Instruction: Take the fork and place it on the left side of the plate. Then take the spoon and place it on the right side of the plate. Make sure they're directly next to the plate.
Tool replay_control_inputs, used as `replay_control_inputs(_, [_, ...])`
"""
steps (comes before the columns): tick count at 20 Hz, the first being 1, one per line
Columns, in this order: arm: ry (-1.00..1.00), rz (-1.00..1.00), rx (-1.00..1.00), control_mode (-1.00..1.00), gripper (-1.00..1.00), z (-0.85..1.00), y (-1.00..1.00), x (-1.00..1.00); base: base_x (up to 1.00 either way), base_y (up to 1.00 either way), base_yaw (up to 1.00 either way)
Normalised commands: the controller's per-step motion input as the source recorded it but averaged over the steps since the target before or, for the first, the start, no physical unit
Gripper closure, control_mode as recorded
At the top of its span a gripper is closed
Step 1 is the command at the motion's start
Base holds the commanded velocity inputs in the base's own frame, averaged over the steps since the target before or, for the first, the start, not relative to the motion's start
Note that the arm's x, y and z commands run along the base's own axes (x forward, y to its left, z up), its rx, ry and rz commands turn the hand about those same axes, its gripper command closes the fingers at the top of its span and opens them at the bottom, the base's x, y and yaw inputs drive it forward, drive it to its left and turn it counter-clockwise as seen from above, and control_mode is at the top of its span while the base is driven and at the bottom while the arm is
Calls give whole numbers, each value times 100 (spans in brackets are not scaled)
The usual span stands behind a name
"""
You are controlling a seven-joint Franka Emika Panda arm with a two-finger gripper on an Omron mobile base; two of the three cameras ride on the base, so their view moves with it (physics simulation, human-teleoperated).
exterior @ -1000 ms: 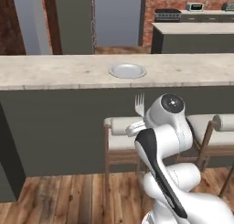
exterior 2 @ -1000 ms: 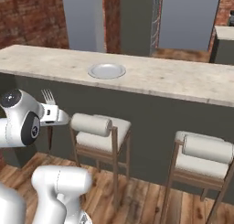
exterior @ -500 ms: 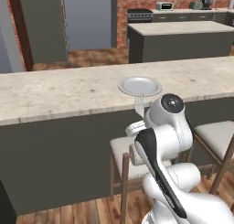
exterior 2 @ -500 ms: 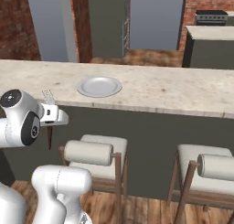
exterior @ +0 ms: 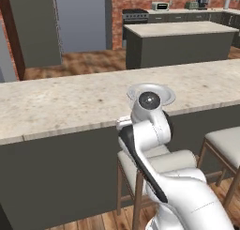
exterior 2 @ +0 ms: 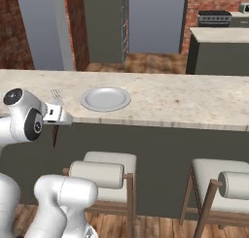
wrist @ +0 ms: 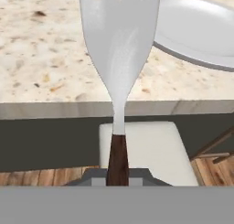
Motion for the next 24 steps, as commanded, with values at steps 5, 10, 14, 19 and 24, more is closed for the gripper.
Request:
replay_control_inputs(5, [12, -7, 0, -100, 100, 25, 11, 98, 0, 0, 0])
replay_control_inputs(10, [15, 4, 2, -100, 100, 15, 0, 85, 0, 0, 0])
replay_control_inputs(14, [25, 4, 0, -100, 100, 1, 10, 75, 0, 0, 0])
replay_control_inputs(19, [24, 1, 0, -100, 100, -5, 27, 67, 0, 0, 0])
replay_control_inputs(24, [13, 0, 0, -100, 100, -19, 20, 56, 0, 0, 0])
